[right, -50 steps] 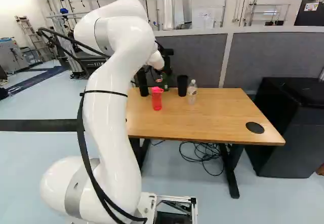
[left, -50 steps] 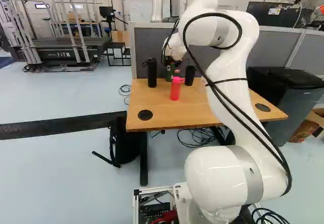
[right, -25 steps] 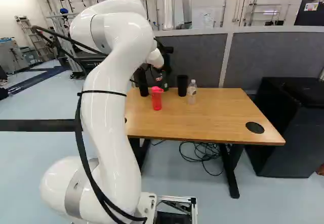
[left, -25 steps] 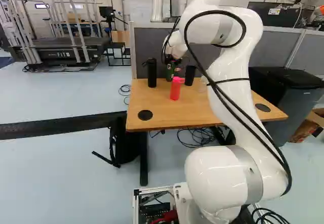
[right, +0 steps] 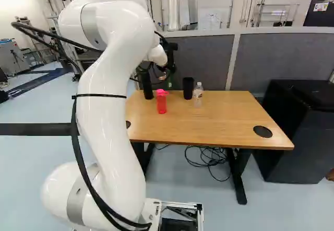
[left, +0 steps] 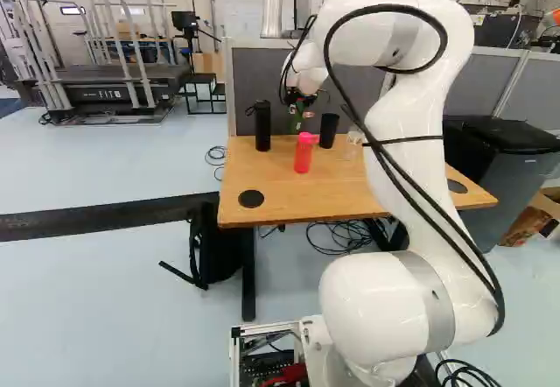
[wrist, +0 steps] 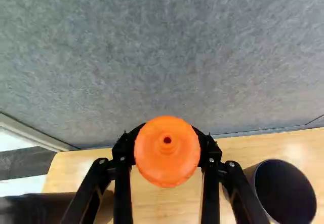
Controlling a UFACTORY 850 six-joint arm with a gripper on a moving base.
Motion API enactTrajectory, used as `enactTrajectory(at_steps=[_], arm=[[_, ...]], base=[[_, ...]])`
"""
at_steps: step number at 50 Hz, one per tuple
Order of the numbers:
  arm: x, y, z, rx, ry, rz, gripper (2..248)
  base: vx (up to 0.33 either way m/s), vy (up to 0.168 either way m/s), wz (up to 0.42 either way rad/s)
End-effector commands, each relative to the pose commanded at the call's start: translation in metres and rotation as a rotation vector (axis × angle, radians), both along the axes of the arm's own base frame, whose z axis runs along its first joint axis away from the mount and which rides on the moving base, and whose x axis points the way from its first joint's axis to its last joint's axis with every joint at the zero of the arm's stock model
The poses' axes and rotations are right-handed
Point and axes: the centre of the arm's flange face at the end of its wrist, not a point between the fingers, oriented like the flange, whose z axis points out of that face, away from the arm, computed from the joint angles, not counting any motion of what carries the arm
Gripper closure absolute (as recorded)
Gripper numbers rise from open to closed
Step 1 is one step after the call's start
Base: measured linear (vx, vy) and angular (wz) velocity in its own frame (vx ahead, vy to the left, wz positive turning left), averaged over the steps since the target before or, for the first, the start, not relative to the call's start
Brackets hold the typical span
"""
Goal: Pick up the green bottle from the table
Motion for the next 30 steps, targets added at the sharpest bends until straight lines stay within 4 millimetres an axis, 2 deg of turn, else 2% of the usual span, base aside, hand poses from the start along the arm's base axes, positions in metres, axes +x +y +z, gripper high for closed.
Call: enactTrajectory(at_steps=[30], arm=[[-0.045, 0.009, 0.042, -0.001, -0.028, 0.011, 215]], base=[[0.0, 0.0, 0.0]])
